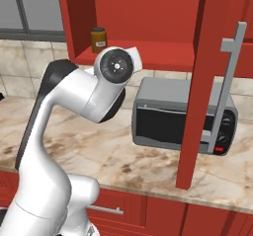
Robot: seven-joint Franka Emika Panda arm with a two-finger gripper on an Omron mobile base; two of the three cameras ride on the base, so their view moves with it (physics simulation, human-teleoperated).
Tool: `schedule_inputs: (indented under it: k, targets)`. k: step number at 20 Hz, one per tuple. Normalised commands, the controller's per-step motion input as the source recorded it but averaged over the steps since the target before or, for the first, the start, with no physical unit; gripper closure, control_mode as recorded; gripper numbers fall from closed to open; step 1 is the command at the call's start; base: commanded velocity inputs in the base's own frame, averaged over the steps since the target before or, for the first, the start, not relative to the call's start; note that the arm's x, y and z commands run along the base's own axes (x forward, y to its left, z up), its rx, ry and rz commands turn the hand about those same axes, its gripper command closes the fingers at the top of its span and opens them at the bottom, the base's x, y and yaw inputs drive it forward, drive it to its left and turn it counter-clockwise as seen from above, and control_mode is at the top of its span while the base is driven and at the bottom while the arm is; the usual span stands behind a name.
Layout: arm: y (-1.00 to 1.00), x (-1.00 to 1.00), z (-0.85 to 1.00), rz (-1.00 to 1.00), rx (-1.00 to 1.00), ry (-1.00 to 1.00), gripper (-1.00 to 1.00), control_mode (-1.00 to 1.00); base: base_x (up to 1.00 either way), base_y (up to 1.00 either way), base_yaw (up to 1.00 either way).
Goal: Collect the turmeric, mayonnaise, and shaker from the cabinet and place them next to the stove.
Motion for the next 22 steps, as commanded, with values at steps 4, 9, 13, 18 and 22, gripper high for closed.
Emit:
schedule_inputs:
  k: [4, 9, 13, 18, 22]
  targets:
    - [-0.36, 0.21, 0.08, 0.00, 0.11, 0.09, -1.00, -1.00, 0.00, 0.00, 0.00]
    - [-0.17, 0.48, 0.19, 0.00, 0.01, 0.04, -1.00, -1.00, 0.00, 0.00, 0.00]
    - [0.00, 0.54, 0.14, 0.00, 0.00, 0.00, -1.00, -1.00, 0.00, 0.00, 0.00]
    - [0.04, 0.55, 0.14, 0.00, -0.02, 0.00, -1.00, -1.00, 0.00, 0.00, 0.00]
    - [0.14, 0.50, 0.05, 0.00, -0.05, 0.00, -1.00, -1.00, 0.00, 0.00, 0.00]
